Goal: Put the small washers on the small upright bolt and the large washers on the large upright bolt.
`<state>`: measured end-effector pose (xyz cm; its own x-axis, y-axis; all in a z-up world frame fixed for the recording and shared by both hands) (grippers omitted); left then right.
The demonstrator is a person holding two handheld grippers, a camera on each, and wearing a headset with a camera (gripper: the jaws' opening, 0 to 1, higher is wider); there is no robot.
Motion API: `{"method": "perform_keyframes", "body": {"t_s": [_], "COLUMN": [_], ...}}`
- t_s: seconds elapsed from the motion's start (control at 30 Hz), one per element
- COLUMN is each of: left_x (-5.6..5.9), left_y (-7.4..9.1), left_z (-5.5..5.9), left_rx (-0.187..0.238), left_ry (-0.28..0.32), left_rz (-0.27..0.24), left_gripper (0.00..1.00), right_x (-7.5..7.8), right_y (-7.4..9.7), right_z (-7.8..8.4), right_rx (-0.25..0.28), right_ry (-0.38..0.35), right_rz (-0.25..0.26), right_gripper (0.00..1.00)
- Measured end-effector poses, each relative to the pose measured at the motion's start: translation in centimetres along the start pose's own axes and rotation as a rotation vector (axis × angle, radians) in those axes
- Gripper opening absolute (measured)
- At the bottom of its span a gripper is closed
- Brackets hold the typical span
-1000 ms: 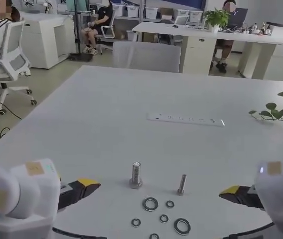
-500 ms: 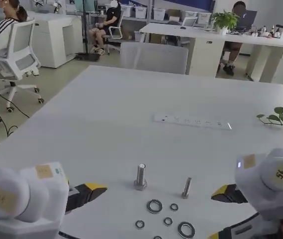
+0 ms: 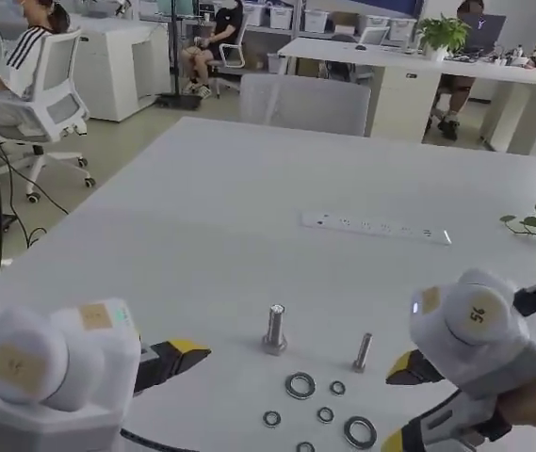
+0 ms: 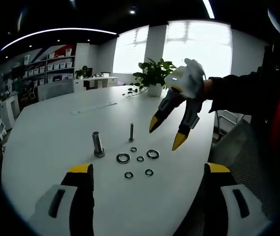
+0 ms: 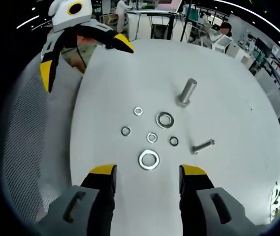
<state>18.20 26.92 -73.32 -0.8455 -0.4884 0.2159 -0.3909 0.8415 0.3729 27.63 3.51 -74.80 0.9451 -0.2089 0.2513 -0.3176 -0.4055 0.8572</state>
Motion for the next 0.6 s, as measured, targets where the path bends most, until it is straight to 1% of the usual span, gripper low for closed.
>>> {"method": "perform_keyframes", "body": {"t_s": [0.17, 0.37, 0.53, 0.6], "left_x": [0.0, 0.0, 0.0, 0.0], "left_y": [0.0, 0.0, 0.0, 0.1], "left_z": [0.1, 0.1, 0.0, 0.0], "left_rx": [0.000, 0.001, 0.002, 0.005], "left_ry": [0.000, 0.000, -0.003, -0.002], "left_rz": [-0.002, 0.001, -0.001, 0.000], "left_gripper": [0.93, 0.93, 0.93, 0.93], "right_x": [-0.1, -0.1, 0.0, 0.0], "right_y": [-0.8, -1.8, -2.6, -2.8], "right_z": [-0.4, -0.5, -0.8, -0.9], "right_rx": [-0.032, -0.062, -0.091, -0.099], "right_ry": [0.045, 0.065, 0.088, 0.093], "right_rz": [-0.010, -0.028, -0.029, -0.039], "right_gripper": [0.49, 0.44, 0.40, 0.39]}}
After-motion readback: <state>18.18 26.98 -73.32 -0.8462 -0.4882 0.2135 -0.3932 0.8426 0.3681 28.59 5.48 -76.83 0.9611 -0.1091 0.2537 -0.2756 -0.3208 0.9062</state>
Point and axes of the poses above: the centre of the closed fingertips' face, and the gripper's own axes: y roughly backward along the fingers, x roughly to its right, z roughly out of its underside, the point moved 10 cm from there along y, roughly backward along the fingers, and after that the axes turned 12 degrees about z, right-handed, at the moved point
